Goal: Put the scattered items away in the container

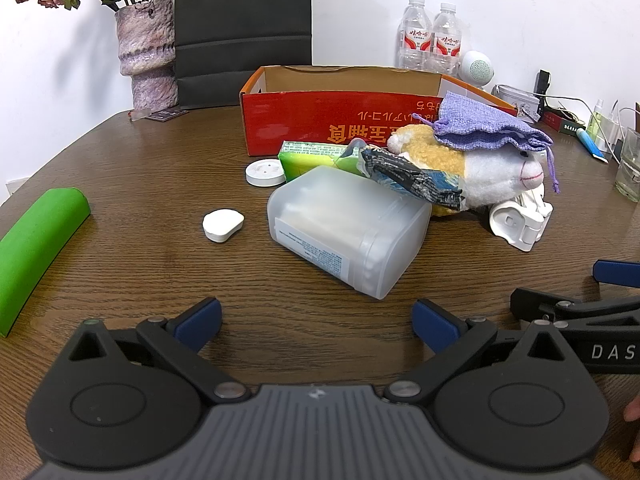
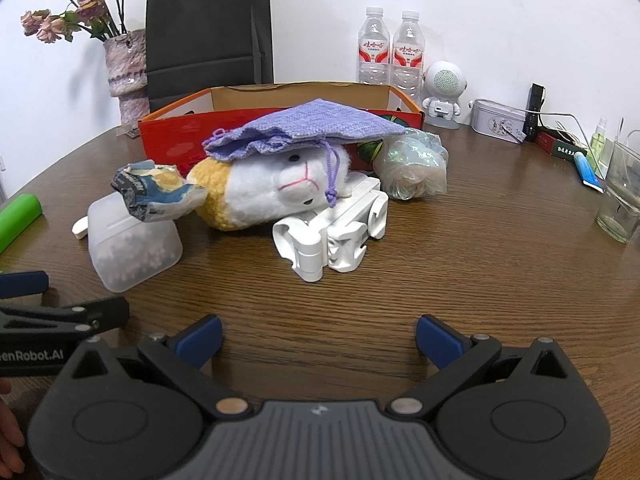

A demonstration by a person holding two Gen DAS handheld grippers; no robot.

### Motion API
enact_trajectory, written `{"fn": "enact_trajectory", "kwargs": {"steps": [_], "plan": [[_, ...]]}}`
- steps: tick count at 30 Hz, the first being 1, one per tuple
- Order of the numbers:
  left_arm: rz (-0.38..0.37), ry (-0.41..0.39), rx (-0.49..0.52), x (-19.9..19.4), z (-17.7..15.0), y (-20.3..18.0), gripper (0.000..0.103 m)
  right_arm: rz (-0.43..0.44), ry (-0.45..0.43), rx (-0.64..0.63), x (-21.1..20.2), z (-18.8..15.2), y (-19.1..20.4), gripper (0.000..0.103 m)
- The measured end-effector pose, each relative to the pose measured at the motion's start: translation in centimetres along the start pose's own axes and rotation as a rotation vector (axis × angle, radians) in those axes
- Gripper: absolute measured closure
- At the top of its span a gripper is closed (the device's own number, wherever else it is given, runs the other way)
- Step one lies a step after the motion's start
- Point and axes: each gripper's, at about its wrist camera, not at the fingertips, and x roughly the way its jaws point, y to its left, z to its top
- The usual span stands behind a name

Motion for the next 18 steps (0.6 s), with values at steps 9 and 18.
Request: {"fn": "enact_trajectory", "kwargs": {"steps": [9, 18], "plan": [[-0.002, 0.000, 0.001, 0.0, 0.0, 0.0, 0.000, -0.002, -0.001, 0.001, 0.1, -0.1, 0.2, 0.000], [-0.050, -0.049, 0.007, -1.3, 0.6, 0.8, 0.000, 0.028, 0.020, -0.015, 0.1, 0.1, 0.1, 0.000]]}}
